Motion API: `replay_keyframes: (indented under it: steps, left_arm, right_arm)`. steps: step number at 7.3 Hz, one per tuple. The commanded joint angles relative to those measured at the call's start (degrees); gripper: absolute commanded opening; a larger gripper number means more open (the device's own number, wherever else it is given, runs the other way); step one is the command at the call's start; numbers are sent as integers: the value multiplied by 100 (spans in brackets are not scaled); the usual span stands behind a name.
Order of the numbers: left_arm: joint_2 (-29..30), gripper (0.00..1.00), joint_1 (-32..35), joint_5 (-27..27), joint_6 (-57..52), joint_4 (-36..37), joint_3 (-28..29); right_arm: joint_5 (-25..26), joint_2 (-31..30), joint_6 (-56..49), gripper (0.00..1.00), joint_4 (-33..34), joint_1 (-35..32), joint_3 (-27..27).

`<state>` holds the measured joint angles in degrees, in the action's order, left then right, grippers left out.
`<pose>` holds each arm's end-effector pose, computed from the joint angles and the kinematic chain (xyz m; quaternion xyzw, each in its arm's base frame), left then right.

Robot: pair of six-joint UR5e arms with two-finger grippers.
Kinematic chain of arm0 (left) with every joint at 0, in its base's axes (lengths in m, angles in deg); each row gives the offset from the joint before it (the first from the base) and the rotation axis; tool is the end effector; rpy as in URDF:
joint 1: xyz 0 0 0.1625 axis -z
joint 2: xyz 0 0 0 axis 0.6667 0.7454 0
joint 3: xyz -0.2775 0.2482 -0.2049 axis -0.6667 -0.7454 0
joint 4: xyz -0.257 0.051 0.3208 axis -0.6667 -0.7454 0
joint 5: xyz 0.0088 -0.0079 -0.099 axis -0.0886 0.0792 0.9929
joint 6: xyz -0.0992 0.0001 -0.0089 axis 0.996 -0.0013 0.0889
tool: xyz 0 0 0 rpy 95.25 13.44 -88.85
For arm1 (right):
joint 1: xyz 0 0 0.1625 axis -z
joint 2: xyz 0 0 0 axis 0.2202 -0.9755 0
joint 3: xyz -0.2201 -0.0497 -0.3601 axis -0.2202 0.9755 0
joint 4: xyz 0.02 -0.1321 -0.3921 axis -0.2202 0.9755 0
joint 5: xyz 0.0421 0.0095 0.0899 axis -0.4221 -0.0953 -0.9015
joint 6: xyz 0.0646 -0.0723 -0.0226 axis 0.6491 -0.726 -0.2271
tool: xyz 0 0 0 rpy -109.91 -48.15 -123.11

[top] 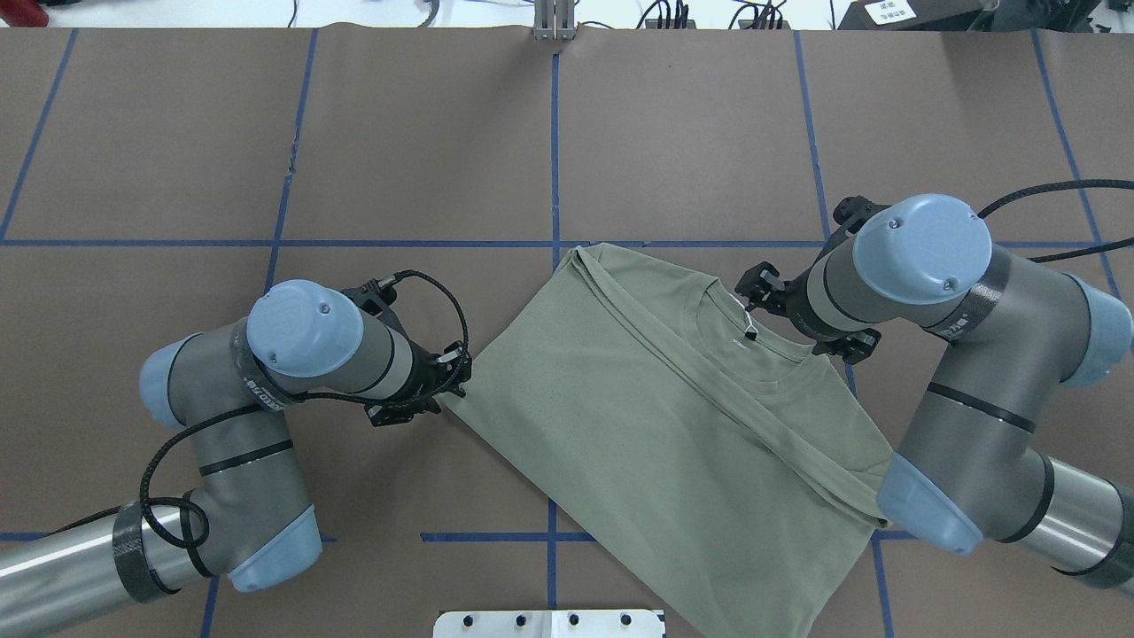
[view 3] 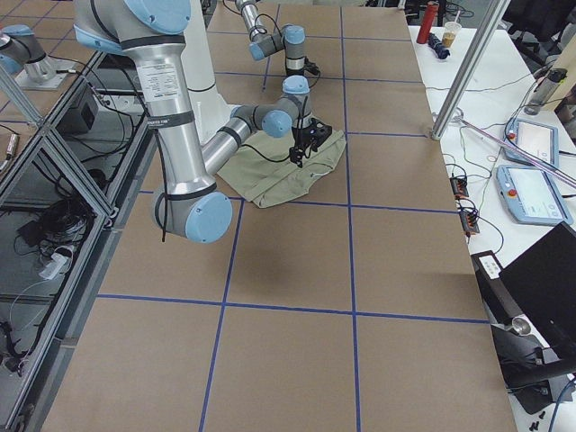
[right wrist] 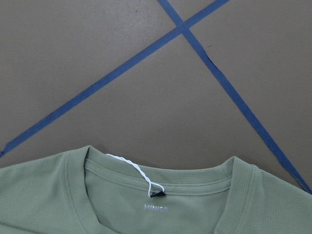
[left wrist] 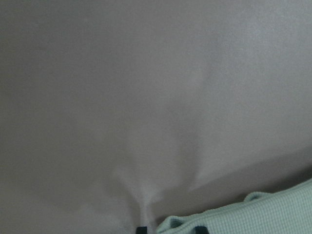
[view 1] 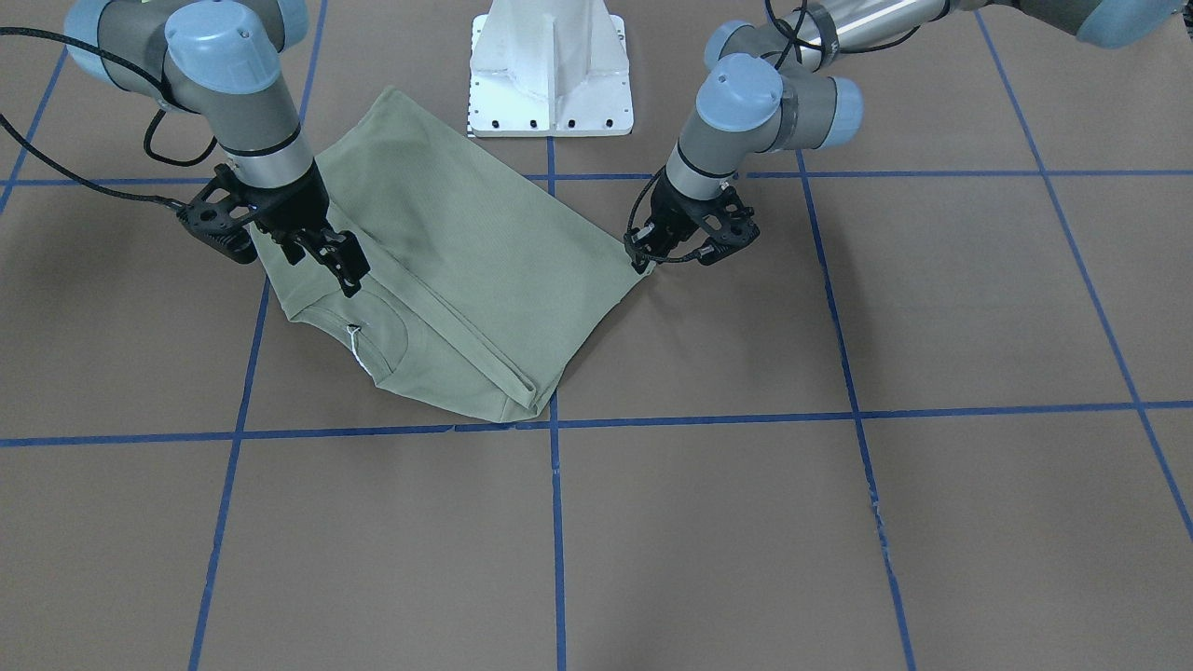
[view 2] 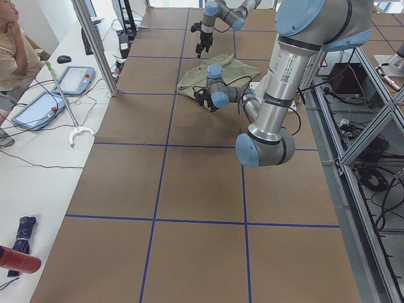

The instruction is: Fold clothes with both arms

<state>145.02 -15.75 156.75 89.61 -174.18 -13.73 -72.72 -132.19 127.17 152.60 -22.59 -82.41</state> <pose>0.5374 -0.3764 0.2965 -0.1057 0.4733 -0.2549 0.8365 -0.3938 -0.4120 0.3306 -0.0346 -0.3726 0.3115 0.8735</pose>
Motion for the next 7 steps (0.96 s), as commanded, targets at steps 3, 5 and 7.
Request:
replay_keyframes:
  steps: [3,5,7]
  left_arm:
    - [-1,0,65,-87,-268,-3,15]
    - [165,0,825,-351,-1397,-38,363]
    - [1198,0,1530,-352,-1571,-997,2052]
  right_arm:
    - [-12,9,0,100,0,-2,-12]
    - [-12,17,0,100,0,6,-3]
    - [-12,131,9,100,9,24,14]
